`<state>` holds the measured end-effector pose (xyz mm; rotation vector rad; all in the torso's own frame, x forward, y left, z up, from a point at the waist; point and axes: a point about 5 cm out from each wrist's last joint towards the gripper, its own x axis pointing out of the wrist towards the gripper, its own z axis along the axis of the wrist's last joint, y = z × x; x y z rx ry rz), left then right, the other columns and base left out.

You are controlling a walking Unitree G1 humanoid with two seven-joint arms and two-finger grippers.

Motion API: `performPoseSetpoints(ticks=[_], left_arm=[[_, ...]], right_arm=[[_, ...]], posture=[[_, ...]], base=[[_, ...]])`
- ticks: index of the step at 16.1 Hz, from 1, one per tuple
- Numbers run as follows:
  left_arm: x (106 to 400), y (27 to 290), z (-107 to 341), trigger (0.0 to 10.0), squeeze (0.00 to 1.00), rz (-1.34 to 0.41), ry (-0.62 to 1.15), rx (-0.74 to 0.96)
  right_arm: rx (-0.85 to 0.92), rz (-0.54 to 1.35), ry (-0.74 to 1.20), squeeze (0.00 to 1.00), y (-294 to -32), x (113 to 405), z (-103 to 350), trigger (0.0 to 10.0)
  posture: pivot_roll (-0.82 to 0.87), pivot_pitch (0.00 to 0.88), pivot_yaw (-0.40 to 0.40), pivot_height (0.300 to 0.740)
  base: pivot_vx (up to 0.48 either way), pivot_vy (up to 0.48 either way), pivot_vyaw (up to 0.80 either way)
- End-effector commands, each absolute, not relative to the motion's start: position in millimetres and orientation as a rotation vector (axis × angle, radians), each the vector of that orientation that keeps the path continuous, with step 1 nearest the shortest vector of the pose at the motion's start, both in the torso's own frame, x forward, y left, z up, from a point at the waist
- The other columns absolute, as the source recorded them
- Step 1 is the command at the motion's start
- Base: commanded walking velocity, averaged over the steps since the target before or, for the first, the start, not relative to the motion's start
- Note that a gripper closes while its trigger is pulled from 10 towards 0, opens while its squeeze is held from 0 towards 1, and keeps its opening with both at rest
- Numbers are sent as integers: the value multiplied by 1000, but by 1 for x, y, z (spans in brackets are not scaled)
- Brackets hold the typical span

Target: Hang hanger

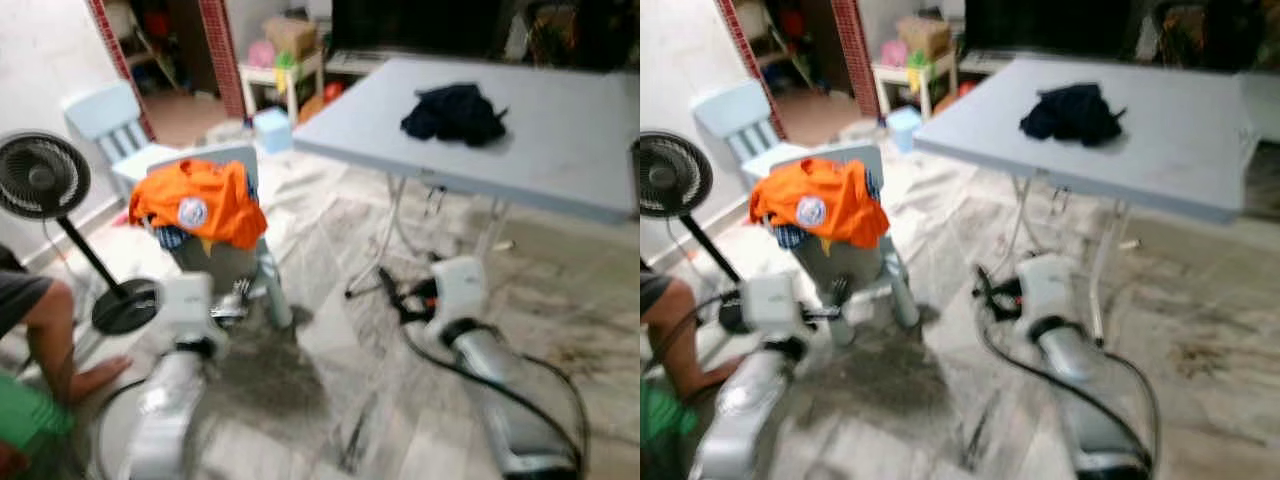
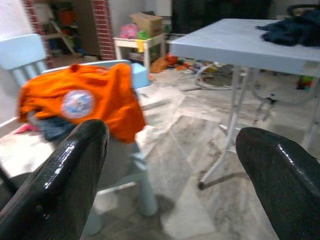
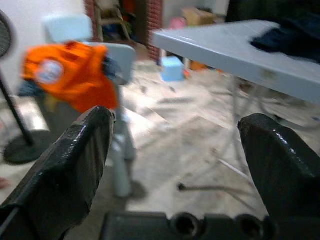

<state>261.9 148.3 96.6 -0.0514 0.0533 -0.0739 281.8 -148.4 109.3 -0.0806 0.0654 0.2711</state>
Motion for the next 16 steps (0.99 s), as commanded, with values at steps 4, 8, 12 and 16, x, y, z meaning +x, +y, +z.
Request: performPoseSetpoints(ticks=[4,8,12,16], left_arm=[[263,159,102,10000,0,-53,36,-38],[263,157,101,10000,0,-55,39,-42],[263,158,100,10000,0,-56,41,-43],[262,158,99,10000,0,-56,42,-37]], right_arm=[[-69,297,44,0,-138,284,114,10000],[-69,300,45,0,-139,285,114,10000],[-72,299,47,0,-139,285,114,10000],[-92,262,2,0,-143,287,119,10000]], posture=[[-121,0,42,740],[-121,0,40,740],[-121,0,40,740],[-117,0,39,740]], base=[[391,0,800],[391,0,622],[392,0,489],[391,0,111]])
